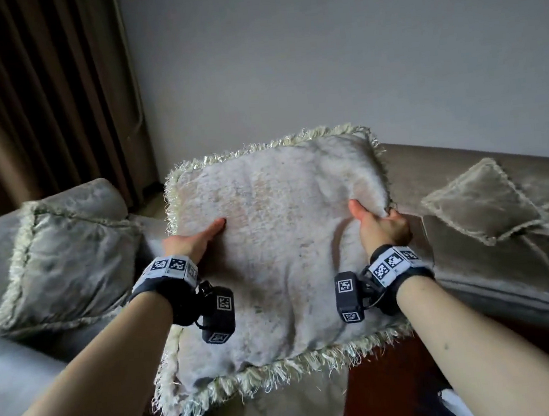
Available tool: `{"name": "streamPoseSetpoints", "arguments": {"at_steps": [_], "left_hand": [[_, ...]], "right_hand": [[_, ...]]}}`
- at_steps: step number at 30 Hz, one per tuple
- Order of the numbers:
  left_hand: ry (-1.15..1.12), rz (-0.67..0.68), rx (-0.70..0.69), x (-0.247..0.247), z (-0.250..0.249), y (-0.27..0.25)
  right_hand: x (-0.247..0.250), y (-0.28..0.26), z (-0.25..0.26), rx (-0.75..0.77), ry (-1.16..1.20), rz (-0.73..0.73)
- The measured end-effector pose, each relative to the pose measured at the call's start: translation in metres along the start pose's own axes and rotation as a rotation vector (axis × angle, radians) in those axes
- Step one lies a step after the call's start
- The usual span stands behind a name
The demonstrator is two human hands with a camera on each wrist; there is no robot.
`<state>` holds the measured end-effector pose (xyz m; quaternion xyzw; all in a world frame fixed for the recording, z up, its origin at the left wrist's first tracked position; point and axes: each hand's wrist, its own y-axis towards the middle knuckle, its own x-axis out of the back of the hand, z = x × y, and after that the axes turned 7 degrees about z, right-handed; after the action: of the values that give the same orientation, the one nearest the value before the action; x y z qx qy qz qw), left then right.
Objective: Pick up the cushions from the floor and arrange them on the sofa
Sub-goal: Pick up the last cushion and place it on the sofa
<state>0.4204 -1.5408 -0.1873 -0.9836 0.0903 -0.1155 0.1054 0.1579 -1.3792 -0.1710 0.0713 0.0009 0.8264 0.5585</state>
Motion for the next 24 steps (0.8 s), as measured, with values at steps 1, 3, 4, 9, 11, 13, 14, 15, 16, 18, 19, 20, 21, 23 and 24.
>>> {"name": "streamPoseSetpoints", "arguments": {"at_steps": [1,3,4,9,11,13,14,15,16,18,19,20,21,23,24], "left_hand": [[0.025,-0.012,0.034,-0.004,-0.007,0.023],[0.096,-0.012,0.087,-0.011,-0.026,0.06],[0.12,0.009,0.097,-0.016,-0.036,0.078],[0.19,0.173,0.157,-0.053,-0.064,0.18],[0.27,0.189,0.122,-0.076,-0.077,0.221],[0.347,0.171,0.023,-0.107,-0.098,0.265],[0.388,0.159,-0.03,-0.125,-0.111,0.289],[0.418,0.172,-0.083,-0.144,-0.125,0.314],[0.45,0.2,-0.133,-0.165,-0.14,0.34],[0.491,0.279,-0.218,-0.207,-0.165,0.396],[0.497,0.331,-0.234,-0.228,-0.177,0.422],[0.496,0.37,-0.23,-0.249,-0.189,0.445],[0.501,0.409,-0.221,-0.271,-0.199,0.471],[0.51,0.501,-0.202,-0.317,-0.216,0.515],[0.498,0.543,-0.18,-0.343,-0.227,0.535]], "right_hand": [[-0.02,0.023,-0.001,-0.01,0.011,0.017],[-0.052,0.058,0.001,-0.029,-0.004,0.03],[-0.068,0.075,0.002,-0.034,-0.02,0.026],[-0.128,0.17,0.006,-0.054,-0.029,0.014],[-0.151,0.208,0.01,-0.034,-0.005,-0.017],[-0.176,0.248,0.014,-0.03,0.039,-0.03],[-0.189,0.268,0.015,-0.031,0.059,-0.022],[-0.203,0.29,0.015,-0.027,0.076,-0.028],[-0.215,0.312,0.014,-0.02,0.092,-0.041],[-0.237,0.361,0.008,-0.007,0.117,-0.065],[-0.246,0.388,0.002,-0.01,0.117,-0.066],[-0.252,0.413,-0.003,-0.024,0.116,-0.069],[-0.257,0.44,-0.009,-0.043,0.115,-0.078],[-0.257,0.488,-0.02,-0.057,0.111,-0.103],[-0.255,0.51,-0.024,-0.056,0.12,-0.121]]}}
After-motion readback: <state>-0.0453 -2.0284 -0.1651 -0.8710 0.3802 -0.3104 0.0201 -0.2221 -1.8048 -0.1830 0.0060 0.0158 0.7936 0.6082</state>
